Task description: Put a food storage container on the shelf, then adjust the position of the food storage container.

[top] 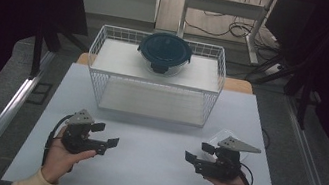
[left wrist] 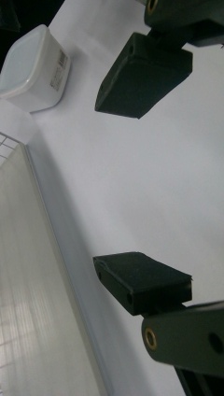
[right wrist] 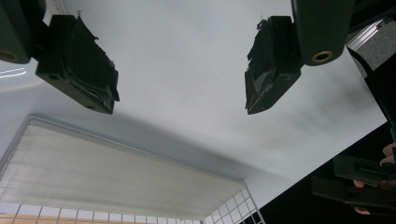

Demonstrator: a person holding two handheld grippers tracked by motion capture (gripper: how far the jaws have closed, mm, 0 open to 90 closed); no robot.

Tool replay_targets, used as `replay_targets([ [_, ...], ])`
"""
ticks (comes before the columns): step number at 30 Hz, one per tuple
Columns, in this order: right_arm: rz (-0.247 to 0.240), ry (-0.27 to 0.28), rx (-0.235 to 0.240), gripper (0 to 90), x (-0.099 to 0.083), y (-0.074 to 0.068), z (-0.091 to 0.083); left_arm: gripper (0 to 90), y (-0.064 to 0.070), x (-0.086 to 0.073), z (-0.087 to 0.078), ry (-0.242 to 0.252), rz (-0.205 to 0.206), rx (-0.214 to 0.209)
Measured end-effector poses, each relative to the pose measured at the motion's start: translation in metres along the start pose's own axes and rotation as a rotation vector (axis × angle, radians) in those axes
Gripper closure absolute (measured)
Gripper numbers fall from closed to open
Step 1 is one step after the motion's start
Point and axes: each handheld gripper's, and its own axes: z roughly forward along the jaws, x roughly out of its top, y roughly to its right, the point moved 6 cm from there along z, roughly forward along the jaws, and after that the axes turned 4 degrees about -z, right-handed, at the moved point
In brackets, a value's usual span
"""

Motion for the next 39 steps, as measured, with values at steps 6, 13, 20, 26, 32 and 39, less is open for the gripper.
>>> replay_targets([
  [6,0.033,-0.006,-0.014,26.3,0.001,0.009,-0.005,21.8,0.003,0.001,0.001,-0.007,0.023,0.013],
  [13,0.073,0.001,-0.022,29.1,0.002,0.022,-0.017,21.5,0.0,-0.002,0.005,-0.025,0.009,0.01],
  [20,0.107,0.015,-0.026,36.3,0.01,0.041,-0.036,21.6,-0.003,-0.004,0.004,-0.03,-0.001,0.018],
  [26,0.107,0.022,-0.104,42.4,0.011,0.067,-0.057,21.5,-0.008,-0.007,0.01,-0.048,-0.008,0.022],
  [32,0.13,0.002,-0.172,48.2,0.001,0.092,-0.063,21.6,-0.01,-0.009,0.011,-0.054,-0.02,0.022],
  [39,0.135,-0.041,-0.245,68.1,-0.004,0.128,-0.066,21.6,-0.013,-0.01,0.011,-0.056,-0.028,0.03],
])
